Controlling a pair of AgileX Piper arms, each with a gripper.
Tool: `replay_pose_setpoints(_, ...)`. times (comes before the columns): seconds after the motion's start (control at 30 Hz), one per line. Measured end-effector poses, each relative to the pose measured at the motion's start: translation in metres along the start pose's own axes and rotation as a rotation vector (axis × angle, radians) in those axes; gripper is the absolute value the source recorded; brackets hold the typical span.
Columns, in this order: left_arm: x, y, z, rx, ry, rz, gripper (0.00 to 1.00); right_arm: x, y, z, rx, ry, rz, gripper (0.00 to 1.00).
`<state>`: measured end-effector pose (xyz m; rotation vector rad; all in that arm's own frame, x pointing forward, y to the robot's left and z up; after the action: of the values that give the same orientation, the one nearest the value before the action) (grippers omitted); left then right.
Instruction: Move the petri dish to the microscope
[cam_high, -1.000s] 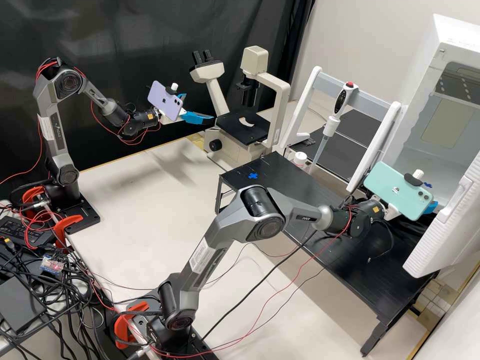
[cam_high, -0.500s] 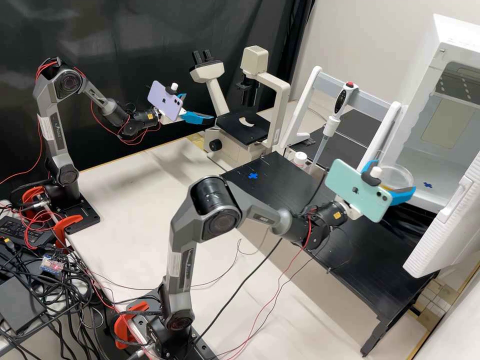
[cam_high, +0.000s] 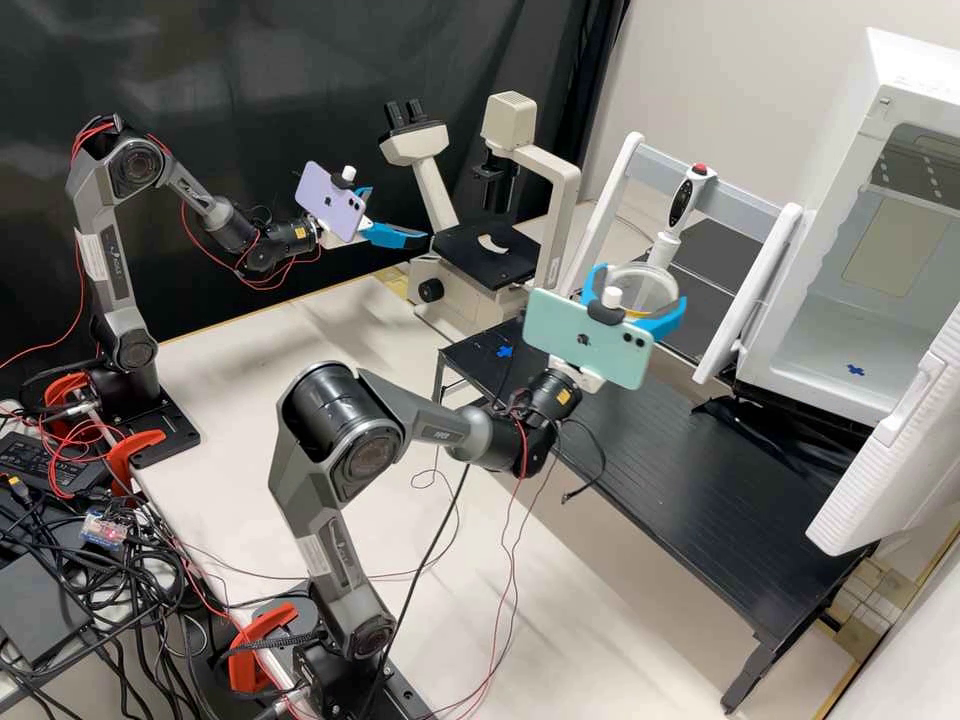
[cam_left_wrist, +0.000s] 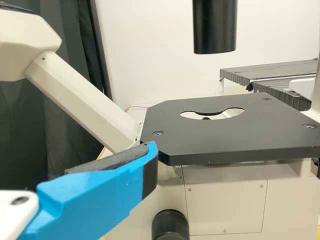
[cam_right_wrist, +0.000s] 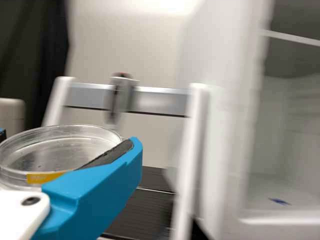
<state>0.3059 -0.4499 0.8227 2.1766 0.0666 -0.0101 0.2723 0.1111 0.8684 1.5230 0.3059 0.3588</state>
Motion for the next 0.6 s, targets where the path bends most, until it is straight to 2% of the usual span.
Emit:
replay_pose_setpoints(0.1, 0.000, 0.000, 0.000, 0.000, 0.000, 0.000, 1.00, -0.001, -0.018, -0.021, -0.018, 0.070, -0.060, 0.00)
replay_pose_setpoints(0.23, 0.000, 0.000, 0.000, 0.000, 0.000, 0.000, 1.00, 0.000, -0.039, -0.044, -0.033, 0.126, -0.116, 0.00)
replay_pose_setpoints(0.43, 0.000, 0.000, 0.000, 0.000, 0.000, 0.000, 1.00, 0.006, -0.068, -0.072, -0.072, 0.157, -0.171, 0.00)
replay_pose_setpoints(0.6, 0.000, 0.000, 0.000, 0.000, 0.000, 0.000, 1.00, 0.020, -0.094, -0.089, -0.082, 0.166, -0.217, 0.00)
